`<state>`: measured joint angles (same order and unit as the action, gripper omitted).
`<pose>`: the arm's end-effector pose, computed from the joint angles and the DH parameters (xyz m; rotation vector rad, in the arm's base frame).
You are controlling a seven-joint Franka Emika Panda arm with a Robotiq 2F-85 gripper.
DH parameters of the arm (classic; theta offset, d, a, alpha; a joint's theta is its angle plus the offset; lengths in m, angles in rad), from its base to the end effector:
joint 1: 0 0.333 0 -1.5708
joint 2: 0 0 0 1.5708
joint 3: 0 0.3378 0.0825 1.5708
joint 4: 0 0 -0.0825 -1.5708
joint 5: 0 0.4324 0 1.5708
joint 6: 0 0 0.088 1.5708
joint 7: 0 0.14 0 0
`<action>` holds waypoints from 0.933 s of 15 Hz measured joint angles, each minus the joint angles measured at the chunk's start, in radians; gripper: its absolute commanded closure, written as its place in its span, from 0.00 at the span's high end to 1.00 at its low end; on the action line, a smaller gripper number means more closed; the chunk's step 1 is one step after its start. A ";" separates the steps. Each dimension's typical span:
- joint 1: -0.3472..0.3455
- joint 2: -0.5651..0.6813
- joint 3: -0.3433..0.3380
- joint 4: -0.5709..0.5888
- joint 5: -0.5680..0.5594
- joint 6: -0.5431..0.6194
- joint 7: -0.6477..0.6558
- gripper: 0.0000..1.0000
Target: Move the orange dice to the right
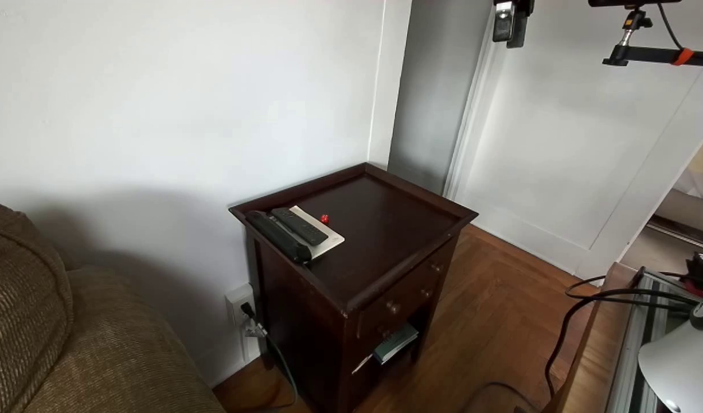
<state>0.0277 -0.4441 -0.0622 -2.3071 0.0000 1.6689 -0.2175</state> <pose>0.4264 -0.0159 0.4732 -3.0633 -0.2944 0.2935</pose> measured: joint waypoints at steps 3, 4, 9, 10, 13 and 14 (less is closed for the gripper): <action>-0.031 0.086 -0.024 0.000 0.011 0.060 0.036 1.00; -0.039 0.124 -0.025 0.001 0.012 0.099 0.055 1.00; -0.043 0.335 0.002 0.009 0.041 0.339 0.231 1.00; -0.042 0.378 0.013 0.016 0.052 0.382 0.274 1.00; -0.036 0.492 0.038 0.049 0.094 0.501 0.386 1.00; -0.034 0.524 0.044 0.062 0.110 0.525 0.418 1.00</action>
<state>-0.0061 0.0804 -0.0181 -2.2448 0.1102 2.1944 0.2003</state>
